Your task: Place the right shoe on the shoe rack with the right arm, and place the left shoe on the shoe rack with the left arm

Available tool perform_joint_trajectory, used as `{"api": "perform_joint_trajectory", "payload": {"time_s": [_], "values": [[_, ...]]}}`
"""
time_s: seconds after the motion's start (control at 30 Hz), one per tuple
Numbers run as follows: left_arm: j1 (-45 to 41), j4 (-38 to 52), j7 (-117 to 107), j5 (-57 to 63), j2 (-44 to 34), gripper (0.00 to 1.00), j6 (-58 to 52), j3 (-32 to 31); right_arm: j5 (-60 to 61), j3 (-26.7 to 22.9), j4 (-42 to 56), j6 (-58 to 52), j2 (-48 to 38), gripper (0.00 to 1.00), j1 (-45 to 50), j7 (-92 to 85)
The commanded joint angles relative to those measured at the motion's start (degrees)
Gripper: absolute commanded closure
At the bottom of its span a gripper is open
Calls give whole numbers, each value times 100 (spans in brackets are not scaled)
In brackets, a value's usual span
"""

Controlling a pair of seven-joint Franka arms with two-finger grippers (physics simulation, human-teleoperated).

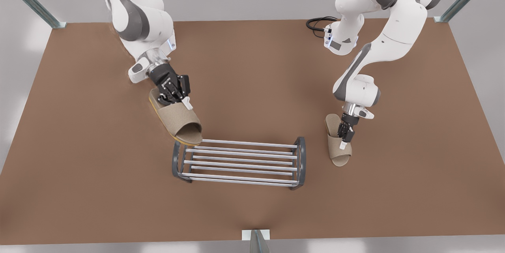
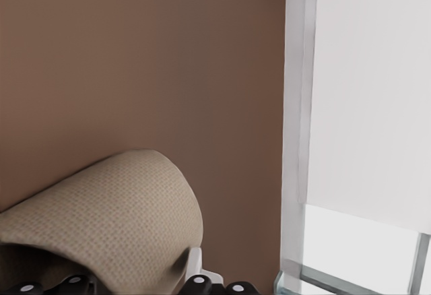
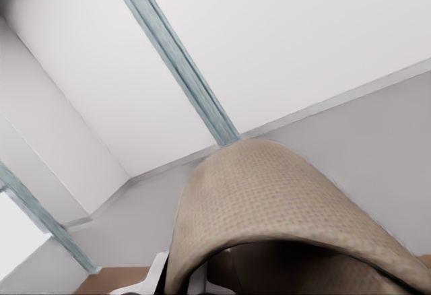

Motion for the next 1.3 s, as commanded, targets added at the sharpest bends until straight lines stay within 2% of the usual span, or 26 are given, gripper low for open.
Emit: {"api": "perform_joint_trajectory", "payload": {"time_s": [0.0,0.1,0.23,0.27,0.33,0.37,0.4,0.5,0.6,0.63,0.67,0.7,0.77,0.8,0.83,0.87,0.9,1.03,1.1,1.13,1.23,1.27], "values": [[0,2,-68,-5645,-7,40,-1,-1,-50,345,229,2748,151,79,21,7801],[44,2,-77,-5636,-86,40,52,-1,-77,477,502,2687,555,79,162,9401],[53,-6,-367,-5627,-464,42,122,-9,-314,319,1187,2686,1504,78,443,9797],[53,2,-384,-5636,-587,48,210,-1,-428,38,1441,2686,1794,78,715,9797],[53,2,-393,-5645,-1026,79,808,193,-630,-1200,2188,2766,2418,77,1962,9797],[52,11,-393,-5645,-1079,79,869,201,-788,-1728,2549,2924,2743,77,2438,9797],[53,38,-393,-5636,-1105,79,1010,202,-982,-2027,2681,2968,2954,76,2658,9797],[53,213,-332,-5451,-1343,79,1704,219,-1079,-2247,2874,2994,3271,75,3036,9797],[44,837,-375,-5399,-1598,79,2829,360,-1281,-2247,3033,2994,3561,73,3097,9797],[44,1091,-446,-5425,-1580,79,3258,333,-1289,-2247,3042,2994,3596,69,3089,9797],[44,1267,-971,-5425,-1633,79,3689,325,-1298,-2247,3042,2994,3657,61,3089,9797],[35,1391,-1298,-5425,-1685,79,3814,141,-1360,-2247,3033,2994,3693,53,3089,9797],[-18,1751,-1316,-5390,-1747,79,3814,-378,-1430,-2256,3033,2994,3851,50,3062,9797],[-35,1848,-1290,-5390,-1817,79,3814,-580,-1492,-2282,3033,2985,3851,35,3045,9797],[-53,1962,-1299,-5390,-1896,79,3831,-809,-1597,-2282,3015,2985,3851,6,3045,9788],[-53,2059,-1307,-5399,-1941,79,3980,-923,-1685,-2282,2998,2985,3869,0,3053,9788],[-53,2261,-1325,-5399,-1888,79,4279,-923,-1703,-2282,2998,2977,3895,0,3062,9788],[-53,2367,-1615,-5416,-1853,79,4341,-880,-1694,-2282,2998,2977,3851,0,3080,9770],[-53,2446,-1685,-5416,-1852,79,4341,-880,-1650,-2107,2516,2977,3079,0,3010,9709],[-53,2498,-1712,-5416,-1914,79,4341,-906,-1641,-1730,2199,2977,2657,0,2747,9683],[-1107,3166,-1685,-4871,-1607,79,4165,-844,-2018,-1245,1627,2933,1830,0,1947,8128],[-1590,3614,-1685,-4863,-1255,79,4156,-608,-2089,-1245,1285,2381,1663,0,1490,6749]]}}
